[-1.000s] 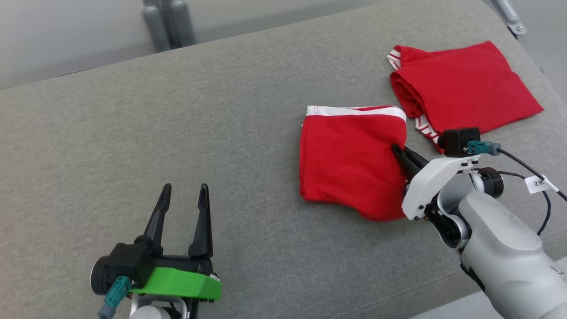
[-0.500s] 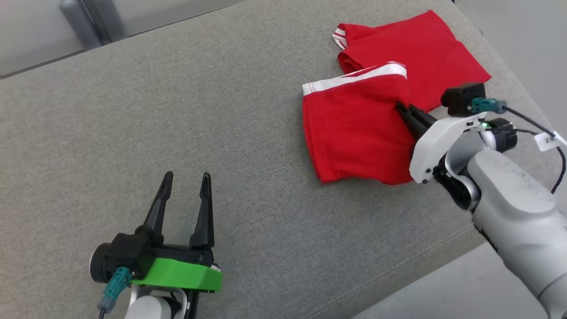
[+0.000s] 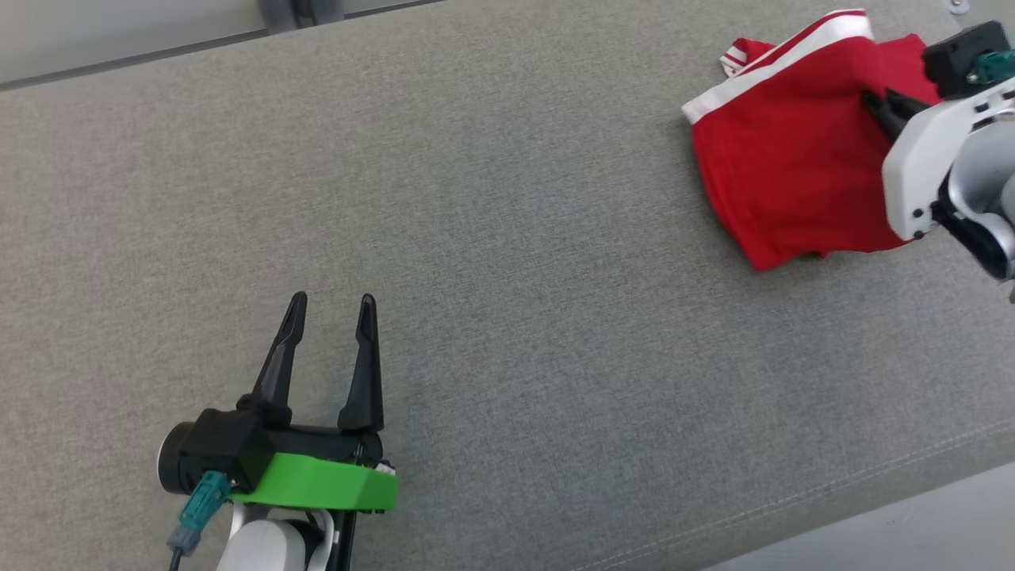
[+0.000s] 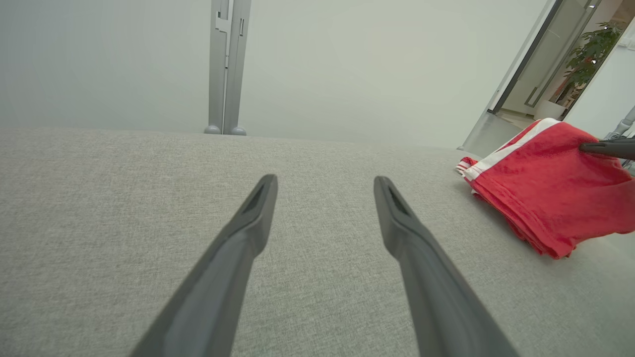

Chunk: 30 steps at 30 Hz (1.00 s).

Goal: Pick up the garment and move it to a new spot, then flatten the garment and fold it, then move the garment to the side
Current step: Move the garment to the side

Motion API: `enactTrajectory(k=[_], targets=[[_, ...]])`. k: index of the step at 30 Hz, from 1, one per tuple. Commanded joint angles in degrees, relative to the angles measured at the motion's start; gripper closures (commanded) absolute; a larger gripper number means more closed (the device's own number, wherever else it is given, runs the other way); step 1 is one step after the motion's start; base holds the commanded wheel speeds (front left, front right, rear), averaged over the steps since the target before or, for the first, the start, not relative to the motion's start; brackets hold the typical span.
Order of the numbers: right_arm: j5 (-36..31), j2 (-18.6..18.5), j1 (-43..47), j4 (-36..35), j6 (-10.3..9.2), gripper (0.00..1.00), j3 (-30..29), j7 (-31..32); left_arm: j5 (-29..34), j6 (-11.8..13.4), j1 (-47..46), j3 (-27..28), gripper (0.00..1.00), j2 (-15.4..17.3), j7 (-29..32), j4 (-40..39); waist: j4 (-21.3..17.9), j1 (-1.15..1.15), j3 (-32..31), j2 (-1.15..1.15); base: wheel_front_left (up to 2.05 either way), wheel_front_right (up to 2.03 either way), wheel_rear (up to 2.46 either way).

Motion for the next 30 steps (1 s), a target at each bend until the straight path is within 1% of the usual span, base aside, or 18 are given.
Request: enactTrajectory(k=[1,5,10,14,20,21,22,23,27,30], targets=[[0.6,-1.2,-0.9,0.1,-0.01,1.00,0.4,0.9,0.1,0.0,-1.2,-0.1,0.00,0.2,0.0,-0.4,2.5,0.00,1.6,0.00,0.00,0.00,0.00],[0.8,-5.4,-2.5,1.8,-0.03,1.00,0.9,2.7,0.4,-0.1,-1.3,-0.4,0.00,0.2,0.0,-0.7,4.4,0.00,2.7,0.00,0.00,0.00,0.00],[-0.3,-8.4,-3.8,5.6,-0.03,1.00,0.1,2.2,0.8,-0.4,-1.4,-0.6,0.00,0.2,0.0,-1.1,6.1,0.00,4.1,0.00,0.00,0.00,0.00],[-2.2,-8.9,-5.2,9.5,-0.05,1.00,-0.6,0.6,1.3,-0.5,-1.7,-0.9,0.00,0.1,0.0,-1.2,6.9,0.00,5.4,0.00,0.00,0.00,0.00],[-7.8,-7.2,-6.9,16.9,-0.06,0.99,-2.2,-5.6,1.7,-0.6,-1.9,-1.2,0.00,0.1,0.0,-1.0,7.6,0.00,6.6,0.00,0.00,0.00,0.00],[-8.4,-6.8,-7.0,18.1,-0.06,0.71,-2.5,-6.2,1.7,-0.7,-1.9,-1.2,0.00,0.1,0.0,-0.9,7.7,0.00,6.6,0.00,0.00,0.00,0.00],[-9.0,-6.2,-6.8,19.5,-0.06,0.18,-2.8,-6.8,1.8,-0.7,-1.8,-1.2,0.00,0.1,0.0,-0.8,7.7,0.00,6.6,0.00,0.00,0.00,0.00],[-9.3,-5.7,-6.6,20.6,-0.06,0.00,-3.0,-7.3,1.9,-0.8,-1.8,-1.2,0.00,0.1,0.0,-0.8,7.8,0.00,6.6,0.00,0.00,0.00,0.00],[-10.7,-3.7,-6.4,24.4,-0.06,0.00,-4.2,-9.9,2.1,-0.7,-1.4,-1.1,0.00,0.1,0.0,-0.5,7.4,0.00,6.3,0.00,0.00,0.00,0.00],[-12.2,-2.4,-7.7,26.6,-0.06,0.00,-5.4,-13.1,2.3,-0.7,-1.0,-1.2,0.00,0.2,0.0,-0.3,6.7,0.00,5.7,0.00,0.00,0.00,0.00]])
